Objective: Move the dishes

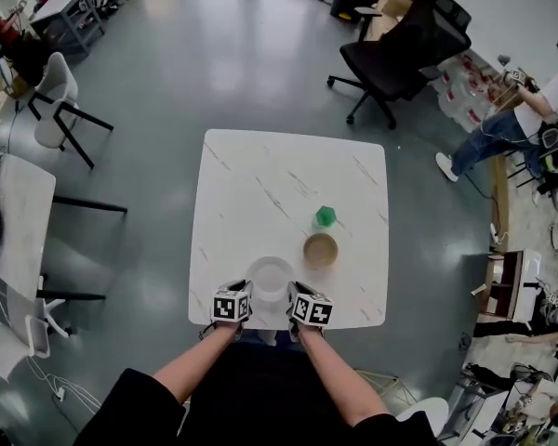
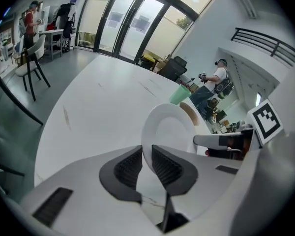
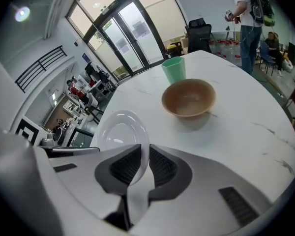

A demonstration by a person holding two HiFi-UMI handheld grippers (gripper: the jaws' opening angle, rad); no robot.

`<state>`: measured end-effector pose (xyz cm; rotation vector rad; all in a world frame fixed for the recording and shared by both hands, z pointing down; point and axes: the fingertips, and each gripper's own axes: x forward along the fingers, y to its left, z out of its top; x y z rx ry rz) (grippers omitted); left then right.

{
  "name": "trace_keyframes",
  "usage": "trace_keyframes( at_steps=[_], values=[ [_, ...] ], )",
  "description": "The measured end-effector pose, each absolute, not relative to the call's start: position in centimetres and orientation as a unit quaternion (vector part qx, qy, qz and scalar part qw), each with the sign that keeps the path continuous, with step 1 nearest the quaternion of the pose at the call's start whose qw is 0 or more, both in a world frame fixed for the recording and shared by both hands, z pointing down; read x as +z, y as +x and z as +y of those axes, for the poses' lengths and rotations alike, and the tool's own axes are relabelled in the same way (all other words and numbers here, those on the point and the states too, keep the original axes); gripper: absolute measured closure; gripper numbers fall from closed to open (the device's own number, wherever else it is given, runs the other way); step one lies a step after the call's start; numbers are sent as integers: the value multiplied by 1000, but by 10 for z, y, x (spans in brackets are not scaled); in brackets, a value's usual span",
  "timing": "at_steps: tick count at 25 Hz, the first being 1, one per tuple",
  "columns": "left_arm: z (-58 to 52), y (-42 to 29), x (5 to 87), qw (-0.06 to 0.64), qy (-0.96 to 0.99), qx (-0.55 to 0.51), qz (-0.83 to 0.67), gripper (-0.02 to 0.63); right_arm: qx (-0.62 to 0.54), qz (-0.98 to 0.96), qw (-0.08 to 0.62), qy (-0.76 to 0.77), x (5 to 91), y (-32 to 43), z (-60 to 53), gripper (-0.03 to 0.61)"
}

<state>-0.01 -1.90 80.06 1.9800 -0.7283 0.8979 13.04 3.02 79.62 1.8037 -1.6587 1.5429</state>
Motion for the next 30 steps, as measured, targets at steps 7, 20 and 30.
trace_keyframes(
  at_steps=[7, 20, 30],
  values=[
    [36, 45, 808, 385, 786, 387, -291, 540, 540, -565, 131, 610, 804, 179, 79, 512],
    [83, 119, 831, 396, 770, 397, -304, 540, 549, -572, 153, 590, 826, 253, 123, 514],
    [90, 120, 840, 404, 759, 403, -314, 540, 531, -597, 200, 566, 836, 254, 124, 512]
  ],
)
